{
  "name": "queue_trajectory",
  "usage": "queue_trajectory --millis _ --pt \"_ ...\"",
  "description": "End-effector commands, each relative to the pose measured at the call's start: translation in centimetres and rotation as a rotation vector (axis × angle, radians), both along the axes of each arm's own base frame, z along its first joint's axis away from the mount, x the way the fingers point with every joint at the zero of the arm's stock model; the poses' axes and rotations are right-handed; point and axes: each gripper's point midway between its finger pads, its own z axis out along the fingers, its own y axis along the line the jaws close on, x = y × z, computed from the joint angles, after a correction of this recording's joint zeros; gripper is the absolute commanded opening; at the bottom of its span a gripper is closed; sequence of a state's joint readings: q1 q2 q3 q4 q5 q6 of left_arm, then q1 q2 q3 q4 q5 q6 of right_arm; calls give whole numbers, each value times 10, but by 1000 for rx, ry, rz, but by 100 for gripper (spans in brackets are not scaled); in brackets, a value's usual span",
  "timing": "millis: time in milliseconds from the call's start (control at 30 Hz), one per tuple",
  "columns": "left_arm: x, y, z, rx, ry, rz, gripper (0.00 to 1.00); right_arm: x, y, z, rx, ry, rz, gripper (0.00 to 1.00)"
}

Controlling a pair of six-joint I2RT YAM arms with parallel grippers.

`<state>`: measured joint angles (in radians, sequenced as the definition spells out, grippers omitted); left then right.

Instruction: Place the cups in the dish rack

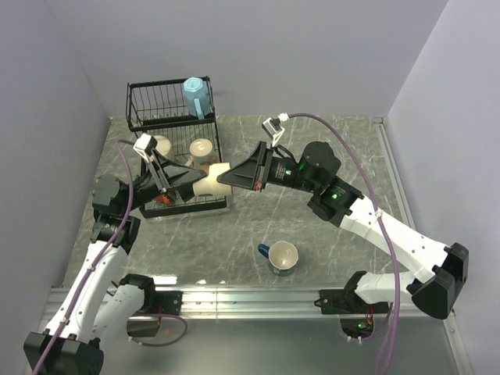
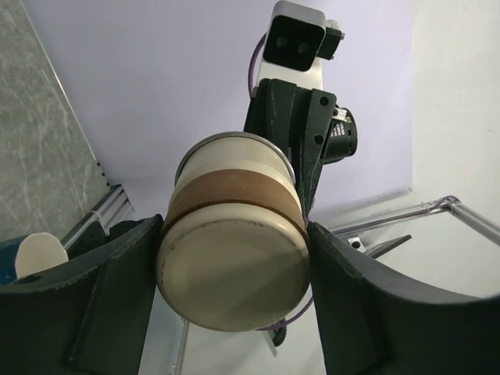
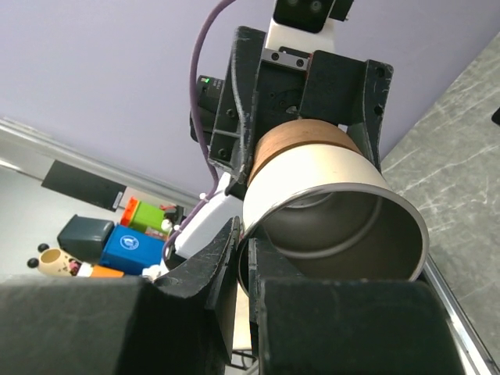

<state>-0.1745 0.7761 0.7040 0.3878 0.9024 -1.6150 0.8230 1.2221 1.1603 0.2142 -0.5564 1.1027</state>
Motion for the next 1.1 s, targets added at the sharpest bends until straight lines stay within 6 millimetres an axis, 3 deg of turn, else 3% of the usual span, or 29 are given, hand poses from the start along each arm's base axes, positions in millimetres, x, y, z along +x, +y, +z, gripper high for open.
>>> queue_trajectory --millis 0,33,67,167,267,300,400,467,567,600,633,667,700,733,800,867,1000,1067 --pt "-9 -2 15 24 -93 -20 70 -2 3 18 21 -58 -8 0" --pt "-8 -2 14 28 -94 -20 61 -2 4 18 18 -58 -7 0" --pt "-7 -2 14 31 -93 -18 43 -1 6 16 11 -58 -7 0" --pt "-5 -2 12 46 -87 -14 17 -1 6 13 2 -56 -12 0" --pt "-3 -2 8 55 -80 -8 4 7 4 3 -48 -40 -56 0" --pt "-2 -2 8 60 -78 -1 1 11 2 4 -58 -42 -86 18" --pt "3 -2 2 95 -68 20 0 16 -7 -8 -137 -39 -138 58" --pt "8 0 1 131 -89 48 0 22 -20 -22 -219 -33 -210 70" --pt "19 2 -3 220 -106 90 0 31 -50 -38 -306 -24 -326 72" --pt "23 3 -22 278 -12 95 0 33 -60 -50 -338 -8 -359 72" --pt "31 5 -22 346 -64 117 0 33 -78 -46 -328 -11 -408 72" --pt "44 11 -29 401 -48 173 0 35 -89 -68 -372 28 -442 73" --pt "45 15 -36 463 1 186 0 34 -99 -73 -380 40 -466 73" --pt "58 20 -48 543 -19 212 0 33 -114 -71 -363 44 -503 73" --pt "80 37 -55 655 -5 337 0 28 -128 -89 -399 74 -521 73" --pt "98 58 -87 828 53 422 0 21 -141 -100 -429 91 -543 72" --pt "120 85 -131 1034 122 501 0 9 -154 -113 -465 117 -554 71" --pt "130 95 -140 1086 122 543 0 1 -160 -116 -464 126 -559 71"
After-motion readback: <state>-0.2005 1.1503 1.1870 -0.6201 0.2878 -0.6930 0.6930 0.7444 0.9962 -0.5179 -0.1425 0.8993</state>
